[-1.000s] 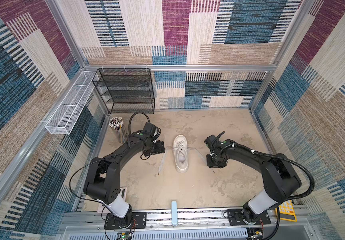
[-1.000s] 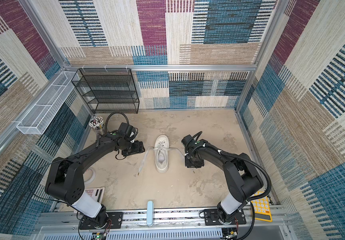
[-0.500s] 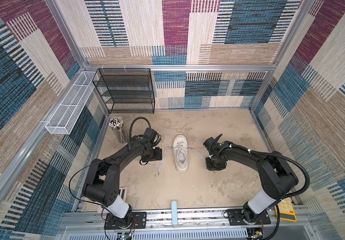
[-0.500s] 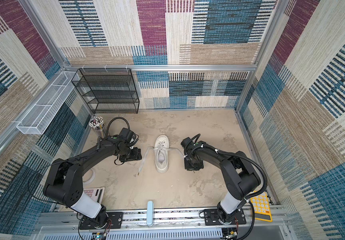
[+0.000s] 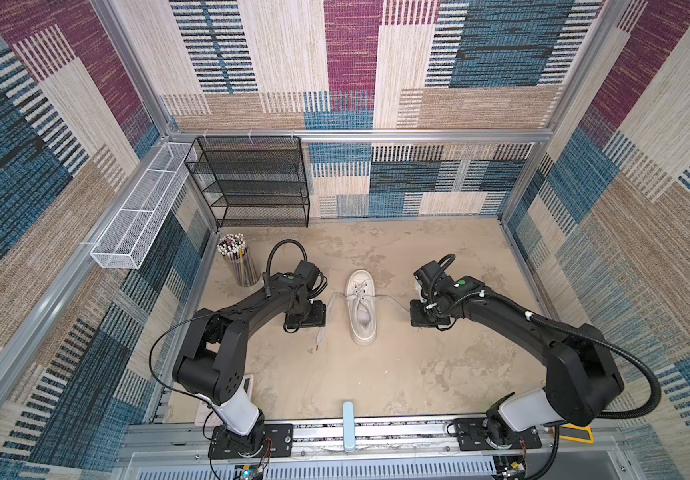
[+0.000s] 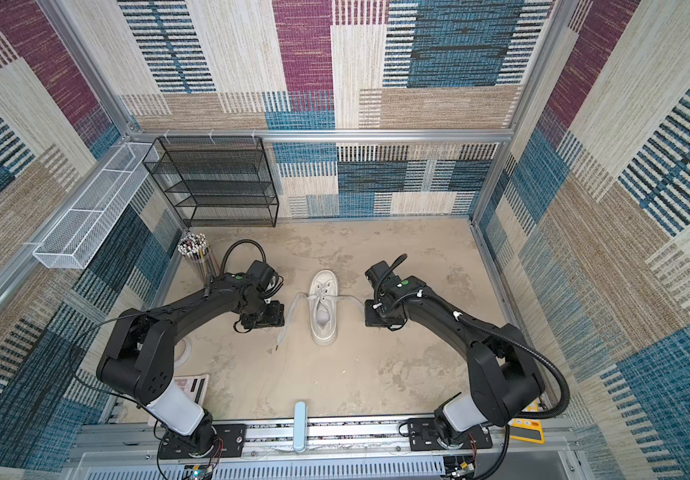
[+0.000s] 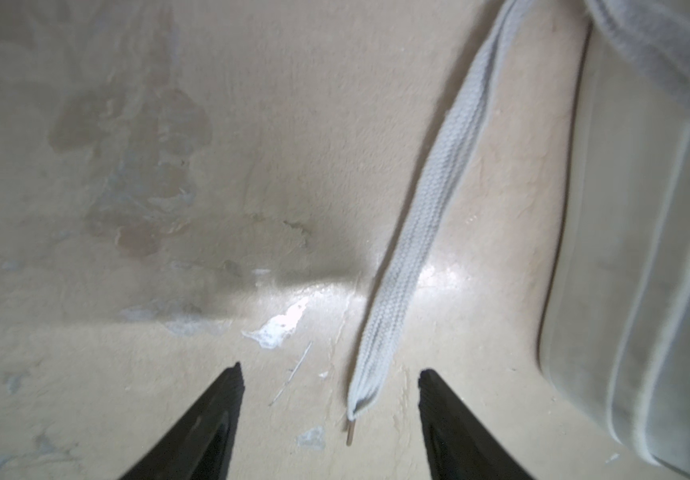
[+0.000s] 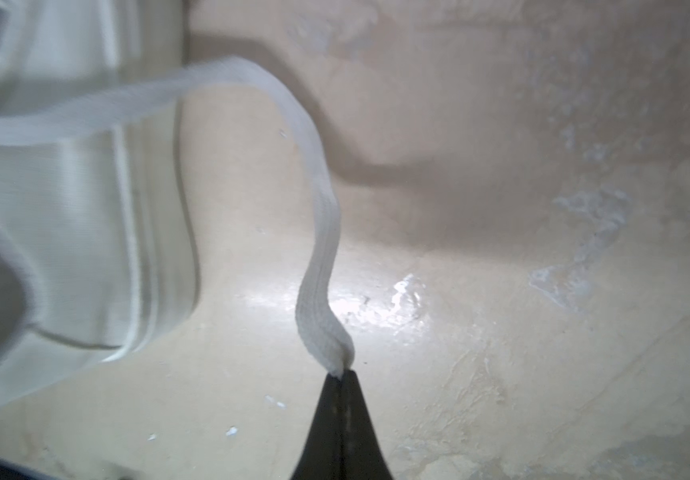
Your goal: Tie the shoes
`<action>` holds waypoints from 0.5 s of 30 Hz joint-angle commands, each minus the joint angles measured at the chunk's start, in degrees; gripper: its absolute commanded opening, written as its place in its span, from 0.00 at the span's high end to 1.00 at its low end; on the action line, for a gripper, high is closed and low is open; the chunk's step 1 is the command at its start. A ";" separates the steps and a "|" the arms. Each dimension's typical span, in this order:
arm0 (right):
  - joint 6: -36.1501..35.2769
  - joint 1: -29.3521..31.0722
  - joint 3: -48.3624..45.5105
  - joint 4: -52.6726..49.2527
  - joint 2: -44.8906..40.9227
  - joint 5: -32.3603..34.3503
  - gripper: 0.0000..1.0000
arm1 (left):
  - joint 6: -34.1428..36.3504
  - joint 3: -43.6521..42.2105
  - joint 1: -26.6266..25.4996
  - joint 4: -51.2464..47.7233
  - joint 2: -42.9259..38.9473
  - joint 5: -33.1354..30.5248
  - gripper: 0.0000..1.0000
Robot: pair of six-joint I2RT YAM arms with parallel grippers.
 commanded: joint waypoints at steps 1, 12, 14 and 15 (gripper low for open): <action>0.86 0.21 3.98 2.62 -2.16 -6.70 1.00 | 1.61 -0.06 -0.01 -0.60 0.38 -0.15 0.30; 5.99 6.91 25.70 12.08 9.07 -21.58 1.00 | 1.11 -3.46 -0.02 -0.38 -1.72 0.62 0.30; 7.18 8.10 28.92 13.38 13.35 -22.98 1.00 | 0.93 -4.57 0.01 -0.25 -2.53 0.93 0.30; 7.44 8.45 30.63 13.39 15.15 -23.15 1.00 | 0.84 -4.92 0.05 -0.20 -2.97 0.87 0.30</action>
